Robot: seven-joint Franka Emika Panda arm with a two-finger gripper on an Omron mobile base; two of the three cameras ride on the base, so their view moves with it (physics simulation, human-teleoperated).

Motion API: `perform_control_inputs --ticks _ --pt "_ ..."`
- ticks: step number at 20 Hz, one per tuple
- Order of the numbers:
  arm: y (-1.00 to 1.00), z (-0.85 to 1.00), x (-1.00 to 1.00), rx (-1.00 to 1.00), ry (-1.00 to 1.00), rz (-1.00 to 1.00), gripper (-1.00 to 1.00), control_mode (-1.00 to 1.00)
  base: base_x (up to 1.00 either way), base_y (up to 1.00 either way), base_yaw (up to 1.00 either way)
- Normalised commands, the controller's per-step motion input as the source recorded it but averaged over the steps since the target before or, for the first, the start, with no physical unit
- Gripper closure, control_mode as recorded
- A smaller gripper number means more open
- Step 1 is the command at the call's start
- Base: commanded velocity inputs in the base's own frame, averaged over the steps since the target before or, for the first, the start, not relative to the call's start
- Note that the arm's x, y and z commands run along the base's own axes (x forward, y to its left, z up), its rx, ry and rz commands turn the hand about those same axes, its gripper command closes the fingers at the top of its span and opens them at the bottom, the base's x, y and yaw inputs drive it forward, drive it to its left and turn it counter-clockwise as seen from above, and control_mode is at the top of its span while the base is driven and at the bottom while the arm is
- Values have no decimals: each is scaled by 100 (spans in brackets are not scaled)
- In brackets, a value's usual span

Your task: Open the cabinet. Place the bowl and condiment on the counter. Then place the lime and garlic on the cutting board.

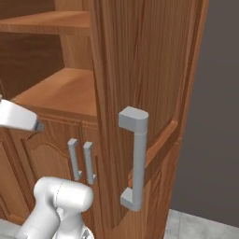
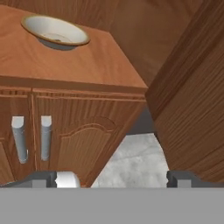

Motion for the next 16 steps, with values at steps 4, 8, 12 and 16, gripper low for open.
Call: perform_control_inputs --ticks 4,8,12,16 --pt "0 0 8 1 0 -2 -100 -100 19 14 -9" --pt "10 9 79 2 7 9 -100 -100 0 0 0" --pt "15 13 100 -1 20 18 -100 -100 0 0 0" --pt "0 -4 99 -9 2 10 -100 -100 0 0 0"
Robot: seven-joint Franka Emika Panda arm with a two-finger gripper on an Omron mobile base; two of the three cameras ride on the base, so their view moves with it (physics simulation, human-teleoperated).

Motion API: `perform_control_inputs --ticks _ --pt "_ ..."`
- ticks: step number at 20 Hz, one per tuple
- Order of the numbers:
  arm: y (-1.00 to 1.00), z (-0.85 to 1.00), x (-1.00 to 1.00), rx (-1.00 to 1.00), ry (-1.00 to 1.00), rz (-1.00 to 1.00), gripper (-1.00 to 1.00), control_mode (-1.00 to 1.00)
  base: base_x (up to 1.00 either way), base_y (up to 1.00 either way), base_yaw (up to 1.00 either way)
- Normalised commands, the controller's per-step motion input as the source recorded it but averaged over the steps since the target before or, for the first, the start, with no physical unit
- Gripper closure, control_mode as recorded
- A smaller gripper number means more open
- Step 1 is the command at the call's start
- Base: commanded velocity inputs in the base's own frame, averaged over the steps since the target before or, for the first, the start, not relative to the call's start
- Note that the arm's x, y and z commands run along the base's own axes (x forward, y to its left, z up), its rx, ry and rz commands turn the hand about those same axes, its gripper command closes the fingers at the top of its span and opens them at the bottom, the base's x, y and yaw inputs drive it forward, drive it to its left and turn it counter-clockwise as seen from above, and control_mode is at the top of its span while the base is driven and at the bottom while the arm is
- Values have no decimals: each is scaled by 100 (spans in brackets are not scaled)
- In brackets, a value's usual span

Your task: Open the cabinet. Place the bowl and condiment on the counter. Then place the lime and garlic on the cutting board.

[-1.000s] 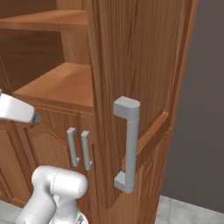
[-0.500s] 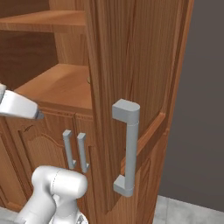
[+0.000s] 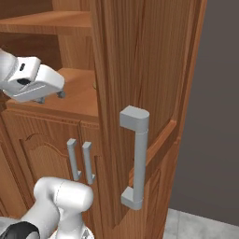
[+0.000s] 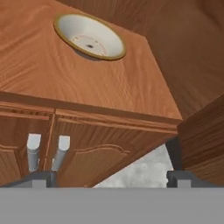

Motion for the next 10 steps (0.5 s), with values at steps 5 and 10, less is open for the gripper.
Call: perform_control_inputs --ticks 5,10 --pt "0 -27 97 -15 0 9 -100 -100 0 0 0" --pt "-9 -29 98 -10 3 6 -100 -100 0 0 0"
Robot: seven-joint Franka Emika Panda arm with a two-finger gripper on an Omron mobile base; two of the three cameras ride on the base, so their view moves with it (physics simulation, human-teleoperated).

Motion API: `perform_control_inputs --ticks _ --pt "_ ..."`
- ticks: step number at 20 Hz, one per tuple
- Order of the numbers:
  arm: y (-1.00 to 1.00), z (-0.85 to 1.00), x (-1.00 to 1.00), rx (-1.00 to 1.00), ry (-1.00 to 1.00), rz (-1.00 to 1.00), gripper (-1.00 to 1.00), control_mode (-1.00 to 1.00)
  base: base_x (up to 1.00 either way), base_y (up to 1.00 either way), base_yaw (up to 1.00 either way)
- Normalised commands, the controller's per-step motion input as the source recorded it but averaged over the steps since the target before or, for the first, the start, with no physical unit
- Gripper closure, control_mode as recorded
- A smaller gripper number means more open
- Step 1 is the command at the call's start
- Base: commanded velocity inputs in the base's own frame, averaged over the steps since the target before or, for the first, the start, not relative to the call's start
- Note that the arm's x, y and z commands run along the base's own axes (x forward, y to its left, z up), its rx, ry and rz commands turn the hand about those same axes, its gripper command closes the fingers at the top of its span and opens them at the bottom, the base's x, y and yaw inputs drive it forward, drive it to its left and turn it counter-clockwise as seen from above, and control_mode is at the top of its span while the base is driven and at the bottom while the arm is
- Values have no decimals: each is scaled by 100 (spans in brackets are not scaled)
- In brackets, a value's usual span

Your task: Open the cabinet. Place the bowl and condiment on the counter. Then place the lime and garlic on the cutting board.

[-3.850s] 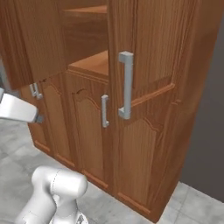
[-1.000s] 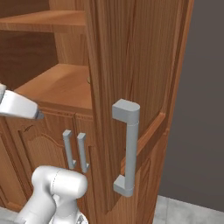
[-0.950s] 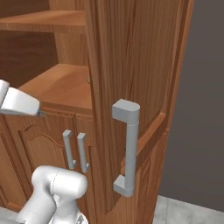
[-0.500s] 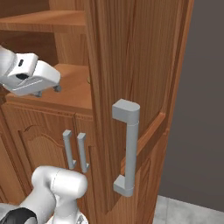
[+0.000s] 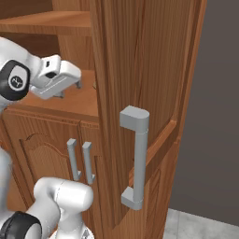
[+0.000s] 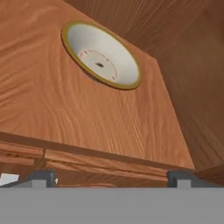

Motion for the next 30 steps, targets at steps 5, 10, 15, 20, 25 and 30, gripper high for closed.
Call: perform_control_inputs --ticks 5,10,15,20,25,30 --pt "-33 -6 91 -1 11 1 -100 -100 0 0 0" --pt "-16 -12 90 -1 15 0 -100 -100 0 0 0" --pt "0 -37 89 -3 15 0 -100 -100 0 0 0" --pt "-4 -32 85 -2 12 0 -100 -100 0 0 0" --pt "-9 -36 68 0 8 0 -100 -100 0 0 0" --pt "-14 -36 35 0 2 0 -100 -100 0 0 0"
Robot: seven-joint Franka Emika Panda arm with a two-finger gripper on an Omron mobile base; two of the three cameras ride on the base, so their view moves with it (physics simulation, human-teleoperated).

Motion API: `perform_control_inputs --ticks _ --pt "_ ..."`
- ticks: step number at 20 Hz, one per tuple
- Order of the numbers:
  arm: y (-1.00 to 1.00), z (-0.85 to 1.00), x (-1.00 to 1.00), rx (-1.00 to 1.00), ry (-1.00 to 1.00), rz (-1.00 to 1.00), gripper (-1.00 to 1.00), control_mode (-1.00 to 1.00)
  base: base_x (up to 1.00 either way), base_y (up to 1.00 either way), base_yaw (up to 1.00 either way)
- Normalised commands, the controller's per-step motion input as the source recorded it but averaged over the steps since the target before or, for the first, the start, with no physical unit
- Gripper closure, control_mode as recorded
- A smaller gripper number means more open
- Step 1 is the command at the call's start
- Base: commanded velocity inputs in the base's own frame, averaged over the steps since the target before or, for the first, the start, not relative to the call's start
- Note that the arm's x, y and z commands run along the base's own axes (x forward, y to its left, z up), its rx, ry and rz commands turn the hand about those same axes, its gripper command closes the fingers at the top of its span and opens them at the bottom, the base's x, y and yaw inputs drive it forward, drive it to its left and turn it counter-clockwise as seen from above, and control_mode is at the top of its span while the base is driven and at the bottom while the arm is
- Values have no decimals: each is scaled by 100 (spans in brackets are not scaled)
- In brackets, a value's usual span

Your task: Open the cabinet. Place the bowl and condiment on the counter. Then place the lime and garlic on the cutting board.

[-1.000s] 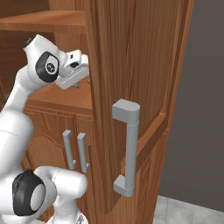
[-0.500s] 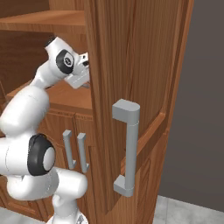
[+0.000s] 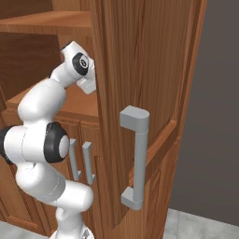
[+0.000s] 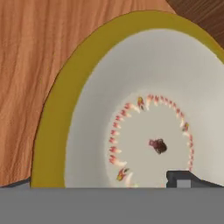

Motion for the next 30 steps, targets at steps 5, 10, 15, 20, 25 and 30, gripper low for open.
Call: perform_control_inputs --ticks 5,10,15,20,25,30 --pt "-6 -22 20 0 0 0 100 -100 0 0 0" --pt "-15 0 2 0 0 0 100 -100 0 0 0" --pt "-10 0 -61 0 -4 0 100 -100 0 0 0" --pt "4 0 -100 0 -12 0 100 -100 0 0 0" --pt "22 10 -100 -1 -11 6 100 -100 0 0 0" --pt "13 54 -100 -3 0 18 100 -100 0 0 0"
